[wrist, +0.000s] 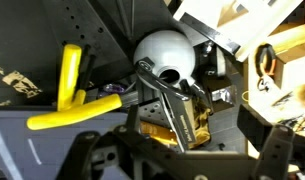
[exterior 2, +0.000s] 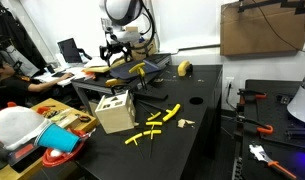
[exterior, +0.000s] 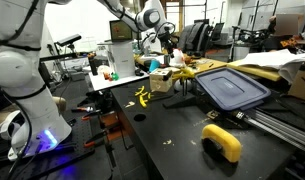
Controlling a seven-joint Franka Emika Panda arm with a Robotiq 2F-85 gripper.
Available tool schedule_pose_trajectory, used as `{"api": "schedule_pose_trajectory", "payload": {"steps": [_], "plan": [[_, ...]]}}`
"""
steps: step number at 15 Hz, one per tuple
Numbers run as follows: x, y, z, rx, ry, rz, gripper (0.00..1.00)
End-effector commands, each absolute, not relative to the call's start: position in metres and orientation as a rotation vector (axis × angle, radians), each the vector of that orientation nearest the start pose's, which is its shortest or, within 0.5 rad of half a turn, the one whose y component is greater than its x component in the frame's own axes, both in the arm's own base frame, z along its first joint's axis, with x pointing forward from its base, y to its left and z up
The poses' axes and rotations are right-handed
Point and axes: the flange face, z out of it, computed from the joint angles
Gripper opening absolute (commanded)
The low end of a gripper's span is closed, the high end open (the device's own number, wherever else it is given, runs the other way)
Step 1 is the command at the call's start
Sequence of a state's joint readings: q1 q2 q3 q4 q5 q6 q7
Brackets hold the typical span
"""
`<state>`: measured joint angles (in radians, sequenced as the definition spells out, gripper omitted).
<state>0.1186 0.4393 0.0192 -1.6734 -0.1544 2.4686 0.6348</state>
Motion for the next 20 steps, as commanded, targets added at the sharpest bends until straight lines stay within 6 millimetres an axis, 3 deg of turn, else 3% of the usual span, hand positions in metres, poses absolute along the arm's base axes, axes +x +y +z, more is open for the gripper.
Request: {"api": "schedule_pose_trajectory", "payload": {"steps": [1,8,13,20], "plan": [[0.684,0.092,0.395,-2.911,0.354,-0.571,1.00],[0.672,0.100,0.393,-2.713,-0.046,-0.405,1.00],[0.652,0.094,0.397,-2.645,-0.128,-0.228,1.00],[0.612,0.079,0.418,-2.743,-0.136,-0.018,1.00]]}}
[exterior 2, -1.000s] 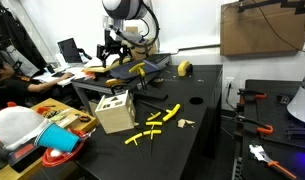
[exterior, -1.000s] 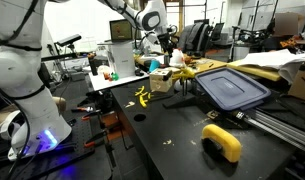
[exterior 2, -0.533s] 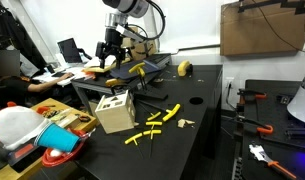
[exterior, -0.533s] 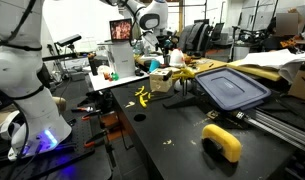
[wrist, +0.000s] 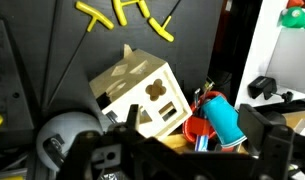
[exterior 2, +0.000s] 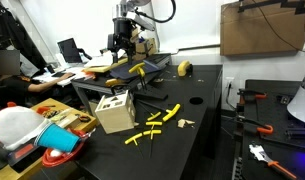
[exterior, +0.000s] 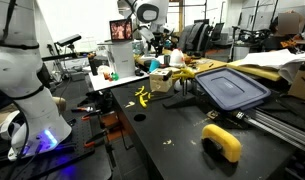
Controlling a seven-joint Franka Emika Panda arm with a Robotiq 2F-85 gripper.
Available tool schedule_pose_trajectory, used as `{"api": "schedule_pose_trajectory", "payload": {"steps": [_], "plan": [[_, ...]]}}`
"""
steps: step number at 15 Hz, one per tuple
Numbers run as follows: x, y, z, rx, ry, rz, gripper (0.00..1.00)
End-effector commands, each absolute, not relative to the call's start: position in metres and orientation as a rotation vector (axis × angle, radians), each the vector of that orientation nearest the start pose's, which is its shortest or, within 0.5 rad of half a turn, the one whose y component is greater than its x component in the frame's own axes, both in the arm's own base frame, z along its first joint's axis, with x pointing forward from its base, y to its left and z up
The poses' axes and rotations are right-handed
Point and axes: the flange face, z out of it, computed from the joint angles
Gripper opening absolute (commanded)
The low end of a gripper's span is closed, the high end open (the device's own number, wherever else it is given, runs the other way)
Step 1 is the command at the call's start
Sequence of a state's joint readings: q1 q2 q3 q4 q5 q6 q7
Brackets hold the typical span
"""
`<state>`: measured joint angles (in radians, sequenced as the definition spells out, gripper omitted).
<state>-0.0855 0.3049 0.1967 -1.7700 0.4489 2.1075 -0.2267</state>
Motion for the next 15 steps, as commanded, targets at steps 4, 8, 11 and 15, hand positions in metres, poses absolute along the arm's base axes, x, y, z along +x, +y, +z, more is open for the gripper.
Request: {"api": "schedule_pose_trajectory", "payload": {"steps": [4,8,11,15], "plan": [[0.593,0.077,0.438,-2.858,-0.135,0.048,1.00],[0.571,0.081,0.463,-2.952,-0.137,0.082,1.00],[0.553,0.086,0.480,-2.956,-0.210,0.123,1.00],[0.526,0.090,0.491,-2.963,-0.232,0.186,1.00]]}}
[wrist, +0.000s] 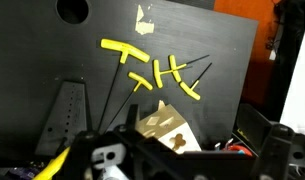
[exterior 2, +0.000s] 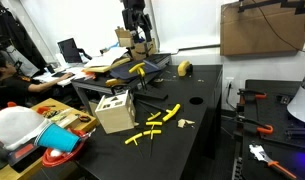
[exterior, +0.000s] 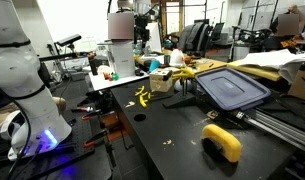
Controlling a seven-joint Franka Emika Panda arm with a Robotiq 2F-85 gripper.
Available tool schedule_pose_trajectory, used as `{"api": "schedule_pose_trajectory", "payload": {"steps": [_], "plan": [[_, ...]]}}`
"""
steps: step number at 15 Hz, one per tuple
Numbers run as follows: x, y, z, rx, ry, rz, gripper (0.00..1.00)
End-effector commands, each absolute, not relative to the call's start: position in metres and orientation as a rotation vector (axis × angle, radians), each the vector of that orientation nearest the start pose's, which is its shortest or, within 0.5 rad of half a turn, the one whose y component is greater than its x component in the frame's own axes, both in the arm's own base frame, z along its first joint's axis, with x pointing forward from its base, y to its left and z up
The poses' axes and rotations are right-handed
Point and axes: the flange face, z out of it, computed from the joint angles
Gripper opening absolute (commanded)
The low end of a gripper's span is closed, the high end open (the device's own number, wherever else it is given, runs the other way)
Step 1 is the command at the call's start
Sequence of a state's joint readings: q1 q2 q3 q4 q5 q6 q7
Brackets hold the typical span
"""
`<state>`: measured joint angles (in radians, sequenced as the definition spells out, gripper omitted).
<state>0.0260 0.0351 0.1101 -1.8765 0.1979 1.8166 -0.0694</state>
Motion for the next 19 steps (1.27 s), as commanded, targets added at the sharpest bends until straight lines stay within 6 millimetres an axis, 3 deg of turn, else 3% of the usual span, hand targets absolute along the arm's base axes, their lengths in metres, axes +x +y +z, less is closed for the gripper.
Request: {"api": "schedule_pose_trajectory", "payload": {"steps": [1,14,15,16,19], "plan": [[0.520,0.091,0.492,-2.965,-0.240,0.199,1.00],[0.439,0.065,0.494,-2.980,-0.134,0.200,1.00],[0.436,0.063,0.495,-2.981,-0.108,0.189,1.00],[0.455,0.068,0.491,-2.965,-0.157,0.216,1.00],[0.444,0.065,0.494,-2.968,-0.143,0.205,1.00]]}}
